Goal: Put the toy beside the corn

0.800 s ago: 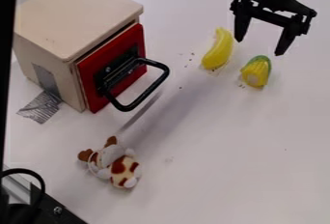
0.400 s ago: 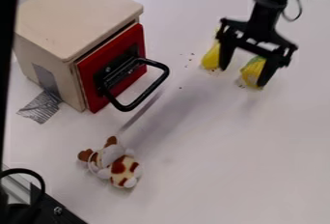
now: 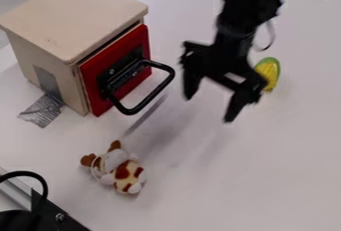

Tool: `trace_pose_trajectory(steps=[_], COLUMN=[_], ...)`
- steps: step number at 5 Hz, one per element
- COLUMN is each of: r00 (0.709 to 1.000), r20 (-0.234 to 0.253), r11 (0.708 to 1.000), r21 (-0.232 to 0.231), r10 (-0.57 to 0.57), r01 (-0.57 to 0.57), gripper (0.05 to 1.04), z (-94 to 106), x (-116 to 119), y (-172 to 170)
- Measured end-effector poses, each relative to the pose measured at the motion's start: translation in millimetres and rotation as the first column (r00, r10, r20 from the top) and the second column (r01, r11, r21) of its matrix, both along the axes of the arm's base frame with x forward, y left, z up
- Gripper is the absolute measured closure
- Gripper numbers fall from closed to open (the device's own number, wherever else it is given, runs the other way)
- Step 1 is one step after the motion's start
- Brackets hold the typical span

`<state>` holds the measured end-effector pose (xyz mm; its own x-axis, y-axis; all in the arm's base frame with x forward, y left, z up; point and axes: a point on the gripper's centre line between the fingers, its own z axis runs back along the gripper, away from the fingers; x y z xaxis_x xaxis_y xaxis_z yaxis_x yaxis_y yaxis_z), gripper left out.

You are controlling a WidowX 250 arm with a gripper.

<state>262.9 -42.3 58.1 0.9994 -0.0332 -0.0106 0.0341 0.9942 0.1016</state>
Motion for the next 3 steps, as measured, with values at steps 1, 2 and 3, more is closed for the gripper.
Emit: trace_pose_trajectory(steps=[1, 2, 3], r00=[0.999, 0.997, 0.996], r20=[0.017, 0.036, 0.055], r11=[0.999, 0.997, 0.998], r21=[-0.011, -0.023, -0.016], r10=[-0.051, -0.068, -0.065], r01=[0.051, 0.068, 0.066], gripper=[0.085, 0.085, 0.085], z=[-4.2, -9.6, -13.6], x=[-50.8, -84.5, -100.4], y=[16.2, 32.0, 53.2])
